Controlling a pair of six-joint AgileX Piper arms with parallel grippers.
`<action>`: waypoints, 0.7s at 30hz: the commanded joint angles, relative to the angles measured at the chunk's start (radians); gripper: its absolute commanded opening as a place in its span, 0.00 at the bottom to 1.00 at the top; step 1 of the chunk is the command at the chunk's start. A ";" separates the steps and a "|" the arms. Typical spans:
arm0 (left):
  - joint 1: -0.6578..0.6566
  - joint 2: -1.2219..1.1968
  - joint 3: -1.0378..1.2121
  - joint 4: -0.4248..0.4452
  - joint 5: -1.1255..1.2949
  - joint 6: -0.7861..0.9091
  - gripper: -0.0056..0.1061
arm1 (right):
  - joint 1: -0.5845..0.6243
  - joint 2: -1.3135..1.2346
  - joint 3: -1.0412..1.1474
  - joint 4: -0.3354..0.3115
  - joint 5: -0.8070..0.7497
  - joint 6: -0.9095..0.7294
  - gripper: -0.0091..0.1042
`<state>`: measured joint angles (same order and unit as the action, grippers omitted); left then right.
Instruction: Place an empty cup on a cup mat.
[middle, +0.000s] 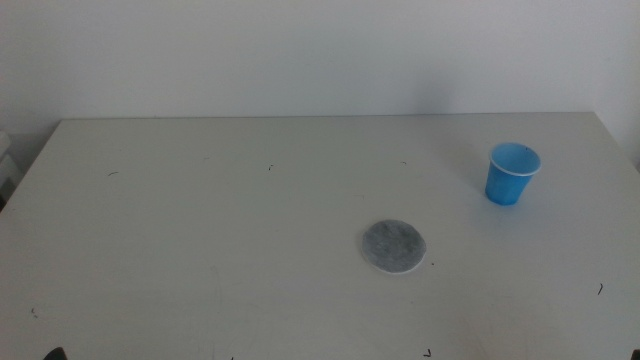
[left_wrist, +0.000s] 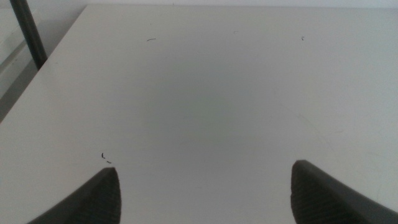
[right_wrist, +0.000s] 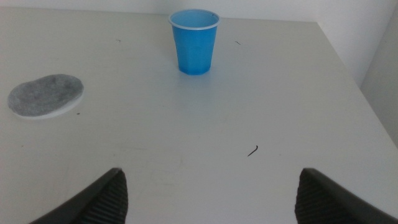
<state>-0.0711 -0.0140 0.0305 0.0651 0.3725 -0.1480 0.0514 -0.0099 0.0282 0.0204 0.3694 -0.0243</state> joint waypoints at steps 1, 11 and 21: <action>0.001 -0.003 -0.006 0.000 -0.067 -0.011 0.99 | -0.007 -0.026 -0.032 -0.003 -0.054 -0.013 0.89; 0.001 -0.003 -0.006 0.000 -0.067 -0.011 0.99 | -0.007 0.088 -0.225 -0.009 0.067 -0.013 0.89; 0.001 -0.003 -0.006 0.000 -0.067 -0.011 0.99 | -0.007 0.425 -0.469 -0.010 0.164 -0.013 0.89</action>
<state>-0.0711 -0.0140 0.0305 0.0651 0.3725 -0.1480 0.0514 0.3480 -0.3645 0.0196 0.5858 -0.0243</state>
